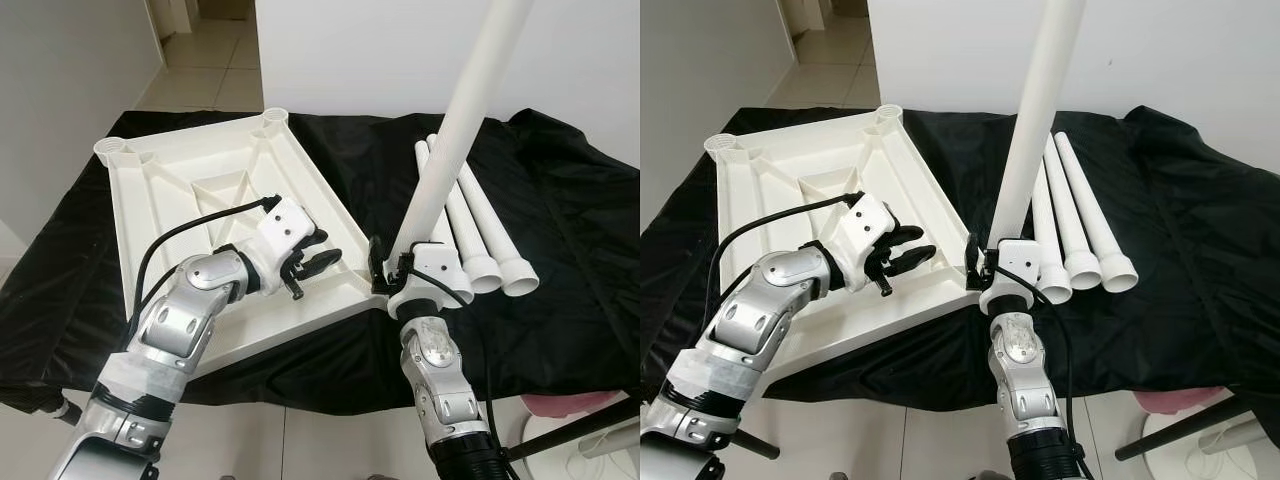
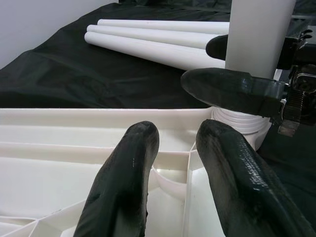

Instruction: Building children table

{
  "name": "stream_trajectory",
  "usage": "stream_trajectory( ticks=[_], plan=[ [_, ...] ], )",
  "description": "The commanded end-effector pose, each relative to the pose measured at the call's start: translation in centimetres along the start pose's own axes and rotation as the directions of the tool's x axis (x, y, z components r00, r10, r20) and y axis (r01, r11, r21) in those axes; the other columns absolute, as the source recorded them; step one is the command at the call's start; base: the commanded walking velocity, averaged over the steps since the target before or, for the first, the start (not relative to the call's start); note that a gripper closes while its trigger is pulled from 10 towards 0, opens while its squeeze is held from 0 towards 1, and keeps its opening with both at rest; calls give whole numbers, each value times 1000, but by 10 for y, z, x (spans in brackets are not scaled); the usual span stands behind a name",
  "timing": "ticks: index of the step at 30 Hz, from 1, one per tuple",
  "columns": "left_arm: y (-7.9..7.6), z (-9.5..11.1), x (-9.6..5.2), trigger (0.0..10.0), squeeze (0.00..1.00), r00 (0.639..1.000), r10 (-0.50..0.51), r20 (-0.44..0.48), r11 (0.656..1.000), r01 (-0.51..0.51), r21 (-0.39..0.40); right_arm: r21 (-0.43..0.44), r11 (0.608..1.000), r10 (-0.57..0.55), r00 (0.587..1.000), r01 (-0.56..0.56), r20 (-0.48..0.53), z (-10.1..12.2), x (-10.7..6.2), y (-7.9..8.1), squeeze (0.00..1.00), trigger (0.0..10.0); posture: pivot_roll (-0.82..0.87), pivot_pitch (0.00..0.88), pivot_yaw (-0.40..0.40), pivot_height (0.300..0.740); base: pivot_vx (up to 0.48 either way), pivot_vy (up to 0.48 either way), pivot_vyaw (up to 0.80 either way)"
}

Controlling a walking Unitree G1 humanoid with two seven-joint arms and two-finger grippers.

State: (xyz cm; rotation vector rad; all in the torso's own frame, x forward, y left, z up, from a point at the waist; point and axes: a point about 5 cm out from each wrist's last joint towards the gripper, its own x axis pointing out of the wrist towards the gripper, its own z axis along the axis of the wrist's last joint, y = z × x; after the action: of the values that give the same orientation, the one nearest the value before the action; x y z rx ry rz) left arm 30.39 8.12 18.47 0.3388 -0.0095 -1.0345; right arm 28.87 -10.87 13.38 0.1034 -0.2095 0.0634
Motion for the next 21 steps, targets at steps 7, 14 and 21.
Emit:
stream_trajectory(
  ticks=[7,14,21],
  plan=[
    [0,1,3,10000,0,999,39,7,999,-39,6,-3,978,208,978,-208,27,10,7,-19,0,10000,-28,0,0,740,0,0,0],
    [-24,0,17,10000,0,999,-33,29,999,33,-18,-22,914,403,914,-404,-50,4,13,-36,0,10000,-42,0,0,740,0,0,0],
    [-40,-4,24,10000,0,997,-73,33,996,75,-56,-30,861,503,859,-508,-96,-1,12,-42,0,10000,-46,0,-3,740,0,0,0]
  ],
)
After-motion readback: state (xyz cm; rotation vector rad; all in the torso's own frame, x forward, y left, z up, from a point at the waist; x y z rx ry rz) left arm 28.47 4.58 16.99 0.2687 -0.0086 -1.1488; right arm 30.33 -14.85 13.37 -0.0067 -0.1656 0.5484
